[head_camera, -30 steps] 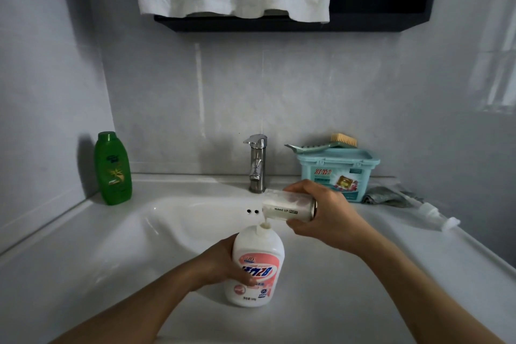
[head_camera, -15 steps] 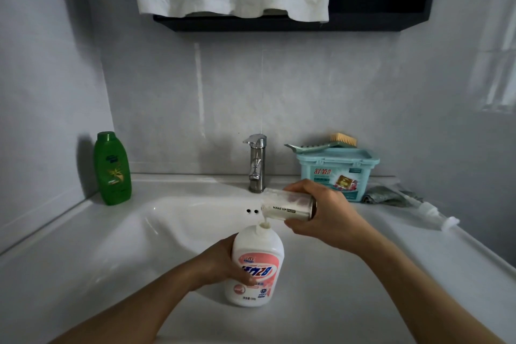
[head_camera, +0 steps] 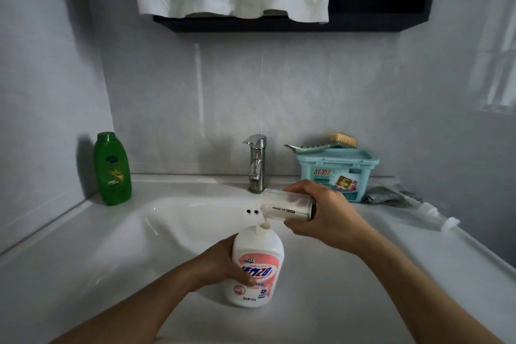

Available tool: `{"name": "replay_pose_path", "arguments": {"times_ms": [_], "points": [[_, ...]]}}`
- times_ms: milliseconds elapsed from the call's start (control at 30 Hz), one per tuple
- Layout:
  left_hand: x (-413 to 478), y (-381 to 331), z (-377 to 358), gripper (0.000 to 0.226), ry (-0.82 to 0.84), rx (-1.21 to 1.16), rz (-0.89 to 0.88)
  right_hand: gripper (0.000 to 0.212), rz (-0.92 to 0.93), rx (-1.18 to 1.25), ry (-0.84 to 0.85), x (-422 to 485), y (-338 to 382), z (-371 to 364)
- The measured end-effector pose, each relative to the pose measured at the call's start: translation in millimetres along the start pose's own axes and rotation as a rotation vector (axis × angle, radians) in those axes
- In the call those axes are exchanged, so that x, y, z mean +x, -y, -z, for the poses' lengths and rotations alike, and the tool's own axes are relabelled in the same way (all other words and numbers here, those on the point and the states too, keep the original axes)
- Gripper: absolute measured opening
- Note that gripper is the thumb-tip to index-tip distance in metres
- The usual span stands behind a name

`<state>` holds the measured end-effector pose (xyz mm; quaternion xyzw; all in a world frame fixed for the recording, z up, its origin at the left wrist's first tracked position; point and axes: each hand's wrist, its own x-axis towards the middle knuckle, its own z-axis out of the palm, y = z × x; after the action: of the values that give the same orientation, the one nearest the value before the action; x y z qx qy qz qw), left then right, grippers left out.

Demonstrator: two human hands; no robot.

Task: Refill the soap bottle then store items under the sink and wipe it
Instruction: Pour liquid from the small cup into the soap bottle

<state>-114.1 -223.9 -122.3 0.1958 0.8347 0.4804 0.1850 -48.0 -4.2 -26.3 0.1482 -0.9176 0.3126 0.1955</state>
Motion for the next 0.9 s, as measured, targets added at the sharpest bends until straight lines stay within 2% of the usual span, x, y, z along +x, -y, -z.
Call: {"name": "replay_pose_path", "arguments": {"times_ms": [900], "points": [[1.4,2.4,-0.4,0.065,-0.005,-0.012,0.002,0.051,0.011,0.002,-0.005,0.1,0.6,0.1]]}}
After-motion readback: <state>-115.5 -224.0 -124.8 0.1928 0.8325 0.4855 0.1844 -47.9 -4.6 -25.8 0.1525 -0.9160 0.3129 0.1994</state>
